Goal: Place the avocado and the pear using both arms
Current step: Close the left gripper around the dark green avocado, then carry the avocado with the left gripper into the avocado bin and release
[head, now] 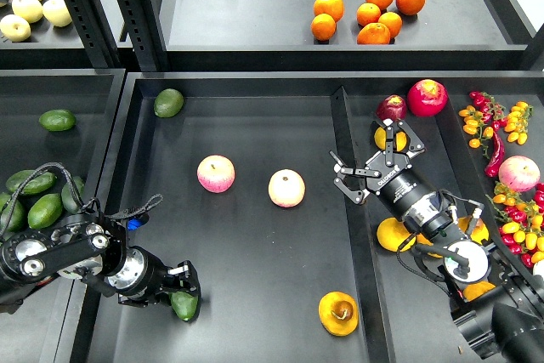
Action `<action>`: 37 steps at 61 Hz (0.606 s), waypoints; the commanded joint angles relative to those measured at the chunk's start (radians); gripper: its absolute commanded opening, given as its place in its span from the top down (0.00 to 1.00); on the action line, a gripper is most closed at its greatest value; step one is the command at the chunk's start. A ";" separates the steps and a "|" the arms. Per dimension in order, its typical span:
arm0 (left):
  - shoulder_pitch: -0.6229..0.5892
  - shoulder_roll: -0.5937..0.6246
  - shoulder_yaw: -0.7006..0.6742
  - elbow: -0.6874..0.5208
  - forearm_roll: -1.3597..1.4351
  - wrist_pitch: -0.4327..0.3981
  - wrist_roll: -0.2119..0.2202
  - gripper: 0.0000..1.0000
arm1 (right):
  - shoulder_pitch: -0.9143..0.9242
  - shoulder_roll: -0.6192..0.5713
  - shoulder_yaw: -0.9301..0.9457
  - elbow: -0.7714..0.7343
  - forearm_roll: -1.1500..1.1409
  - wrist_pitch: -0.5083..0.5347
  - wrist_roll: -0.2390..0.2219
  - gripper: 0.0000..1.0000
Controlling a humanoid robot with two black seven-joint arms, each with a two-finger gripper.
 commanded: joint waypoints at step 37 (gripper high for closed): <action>-0.018 0.069 -0.080 -0.016 -0.011 0.000 0.000 0.76 | 0.000 0.000 0.002 0.002 0.000 0.000 0.000 0.00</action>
